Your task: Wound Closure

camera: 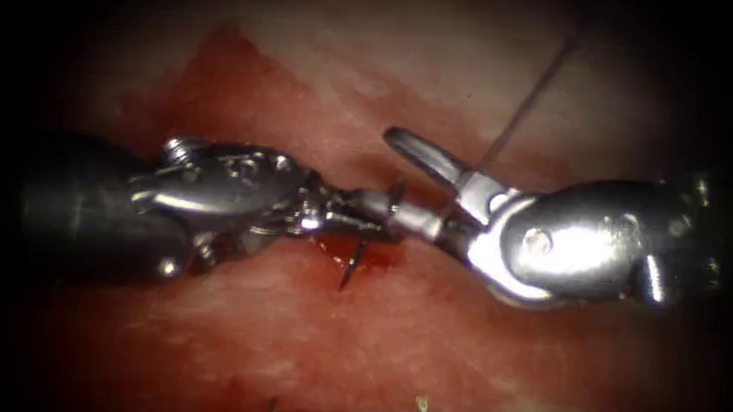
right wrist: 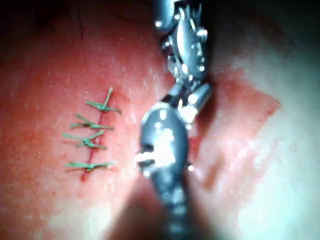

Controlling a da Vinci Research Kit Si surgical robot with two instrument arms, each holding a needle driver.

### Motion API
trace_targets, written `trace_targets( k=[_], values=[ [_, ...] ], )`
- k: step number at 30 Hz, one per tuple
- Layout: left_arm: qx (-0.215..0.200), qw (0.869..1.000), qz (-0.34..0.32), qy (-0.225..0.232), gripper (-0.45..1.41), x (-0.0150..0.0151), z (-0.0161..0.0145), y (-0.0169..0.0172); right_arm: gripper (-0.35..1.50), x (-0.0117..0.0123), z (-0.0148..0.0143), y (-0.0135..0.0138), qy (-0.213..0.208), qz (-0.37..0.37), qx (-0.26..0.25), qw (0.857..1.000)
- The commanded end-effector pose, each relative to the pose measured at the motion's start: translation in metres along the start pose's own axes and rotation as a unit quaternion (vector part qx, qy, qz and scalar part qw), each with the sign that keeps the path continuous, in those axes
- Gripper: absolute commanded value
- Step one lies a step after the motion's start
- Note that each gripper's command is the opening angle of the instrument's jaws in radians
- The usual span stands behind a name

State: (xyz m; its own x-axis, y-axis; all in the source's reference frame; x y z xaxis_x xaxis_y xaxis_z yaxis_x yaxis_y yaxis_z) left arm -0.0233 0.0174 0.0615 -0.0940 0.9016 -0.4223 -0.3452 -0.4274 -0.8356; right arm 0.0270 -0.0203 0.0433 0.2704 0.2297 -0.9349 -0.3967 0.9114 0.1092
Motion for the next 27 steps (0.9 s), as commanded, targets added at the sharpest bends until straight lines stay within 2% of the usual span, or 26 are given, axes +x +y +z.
trace_targets(
  k=[1,10,12,13,22,23,24,25,27],
  values=[
    [0.001,1.000,-0.005,-0.001,-0.45,-0.0006,0.0006,0.0000,0.07,-0.0006,0.0003,-0.0008,-0.002,-0.002,0.002,1.000],
    [0.001,1.000,-0.004,-0.001,-0.45,-0.0005,0.0005,0.0002,-0.03,-0.0016,0.0005,-0.0009,-0.013,-0.017,0.010,1.000],
    [0.001,1.000,-0.004,-0.001,-0.45,-0.0005,0.0005,0.0003,-0.15,-0.0016,0.0005,-0.0010,-0.014,-0.020,0.008,1.000],
    [0.000,1.000,-0.004,-0.001,-0.45,-0.0005,0.0005,0.0003,-0.33,-0.0016,0.0005,-0.0010,-0.014,-0.020,0.012,1.000],
    [0.002,1.000,-0.001,-0.001,-0.45,-0.0006,0.0005,0.0005,-0.35,-0.0015,-0.0001,-0.0011,-0.008,-0.035,0.021,0.999],
    [0.002,1.000,-0.002,-0.001,-0.37,-0.0005,0.0005,0.0005,-0.35,-0.0015,-0.0002,-0.0010,-0.007,-0.035,0.022,0.999],
    [0.001,1.000,0.001,-0.001,0.02,-0.0005,0.0006,0.0005,-0.35,-0.0015,-0.0003,-0.0010,-0.006,-0.038,0.022,0.999],
    [0.006,1.000,0.007,0.000,0.27,-0.0005,0.0006,0.0004,-0.35,-0.0016,-0.0004,-0.0009,-0.006,-0.038,0.022,0.999],
    [0.035,0.999,0.040,0.004,1.01,-0.0004,0.0005,0.0003,-0.35,-0.0017,-0.0005,-0.0007,-0.009,-0.044,0.025,0.999]
  ],
)
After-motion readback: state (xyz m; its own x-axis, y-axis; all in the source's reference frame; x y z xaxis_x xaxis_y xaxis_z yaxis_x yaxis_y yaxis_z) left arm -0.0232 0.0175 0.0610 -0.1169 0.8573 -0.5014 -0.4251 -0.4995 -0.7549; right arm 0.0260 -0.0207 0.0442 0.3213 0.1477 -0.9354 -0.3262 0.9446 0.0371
